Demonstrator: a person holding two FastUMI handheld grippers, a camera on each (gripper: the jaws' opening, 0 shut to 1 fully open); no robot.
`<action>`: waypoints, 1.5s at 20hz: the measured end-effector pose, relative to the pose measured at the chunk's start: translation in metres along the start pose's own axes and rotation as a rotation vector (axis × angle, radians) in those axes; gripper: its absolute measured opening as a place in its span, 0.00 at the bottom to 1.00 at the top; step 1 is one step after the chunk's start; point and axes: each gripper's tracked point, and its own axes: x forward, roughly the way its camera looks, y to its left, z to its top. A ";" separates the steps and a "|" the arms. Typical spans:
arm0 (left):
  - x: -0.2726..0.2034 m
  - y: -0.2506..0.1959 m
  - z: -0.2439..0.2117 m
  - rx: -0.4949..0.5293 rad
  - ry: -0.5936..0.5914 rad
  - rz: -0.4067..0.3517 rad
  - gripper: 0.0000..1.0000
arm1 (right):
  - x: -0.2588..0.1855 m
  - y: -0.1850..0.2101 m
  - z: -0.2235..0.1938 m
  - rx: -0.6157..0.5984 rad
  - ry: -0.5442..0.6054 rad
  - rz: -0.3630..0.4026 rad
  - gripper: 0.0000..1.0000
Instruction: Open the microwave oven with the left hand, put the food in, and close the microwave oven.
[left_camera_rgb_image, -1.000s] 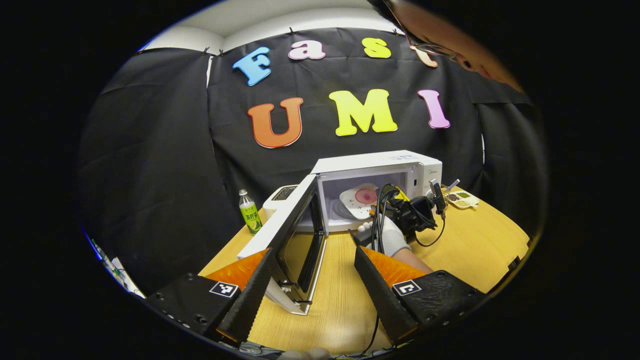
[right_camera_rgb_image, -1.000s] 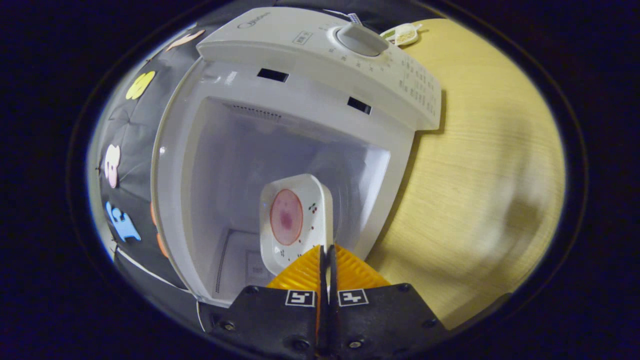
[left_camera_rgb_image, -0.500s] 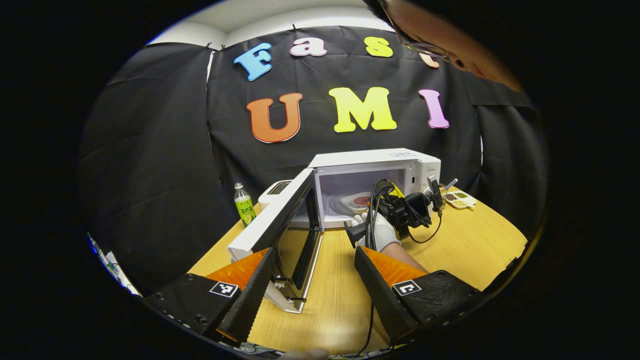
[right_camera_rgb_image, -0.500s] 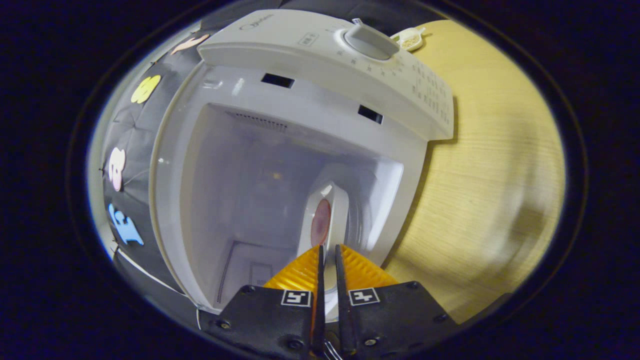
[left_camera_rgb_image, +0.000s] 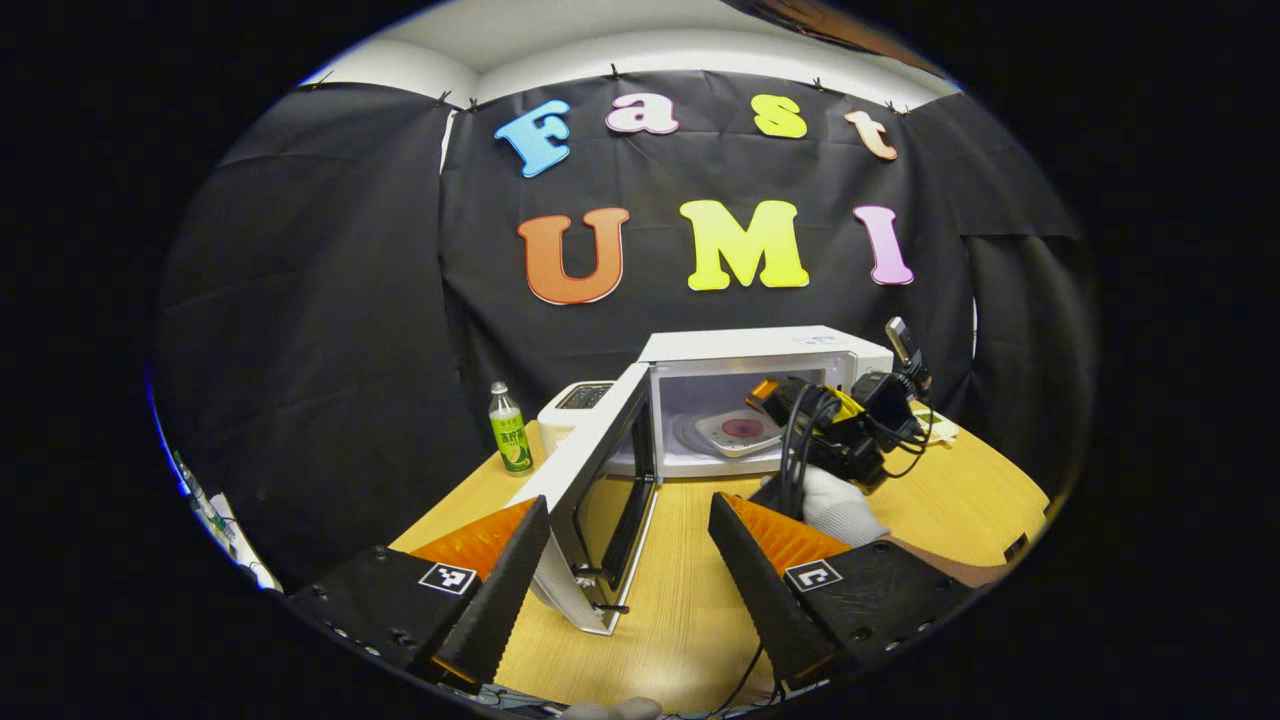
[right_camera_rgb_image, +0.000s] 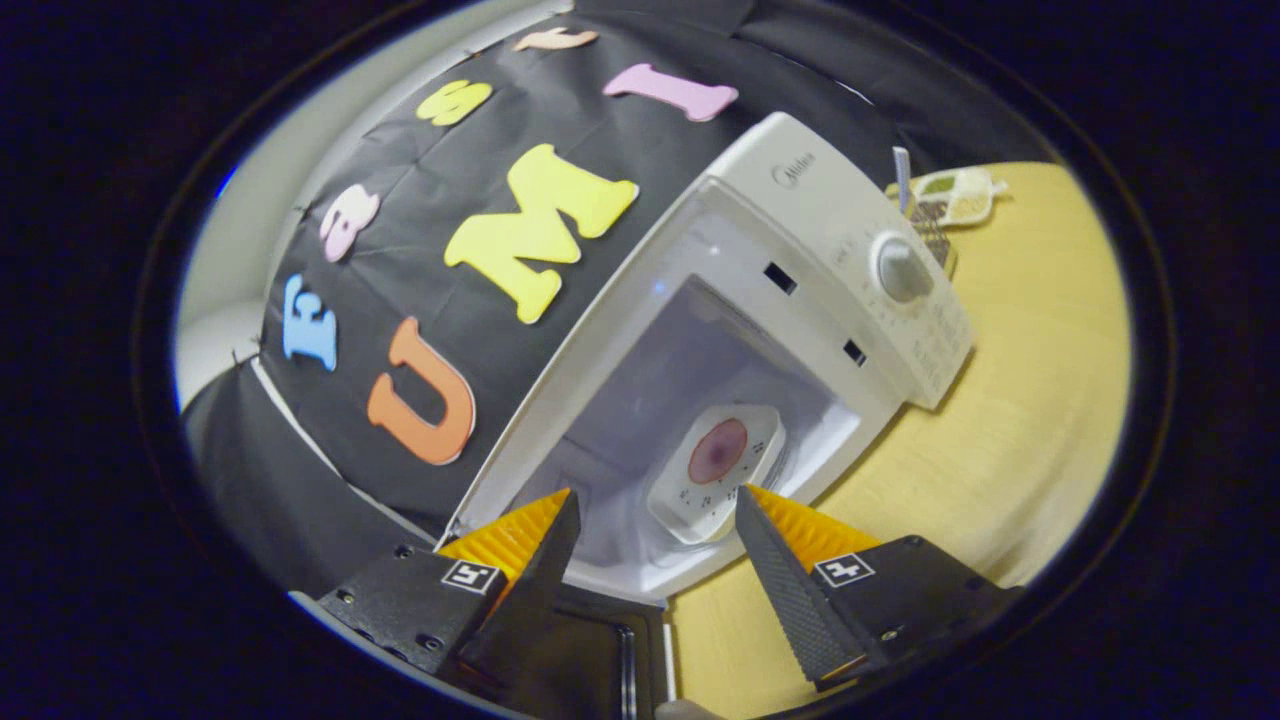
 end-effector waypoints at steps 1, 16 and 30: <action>-0.002 0.002 0.002 -0.005 -0.003 0.007 0.96 | -0.010 0.000 0.007 -0.064 -0.001 0.001 0.99; 0.004 0.055 0.021 -0.008 -0.039 0.059 0.96 | -0.174 -0.035 0.154 -0.794 -0.076 -0.053 1.00; 0.047 0.112 -0.003 -0.062 -0.058 0.107 0.00 | -0.225 -0.034 0.200 -0.806 -0.055 -0.103 0.91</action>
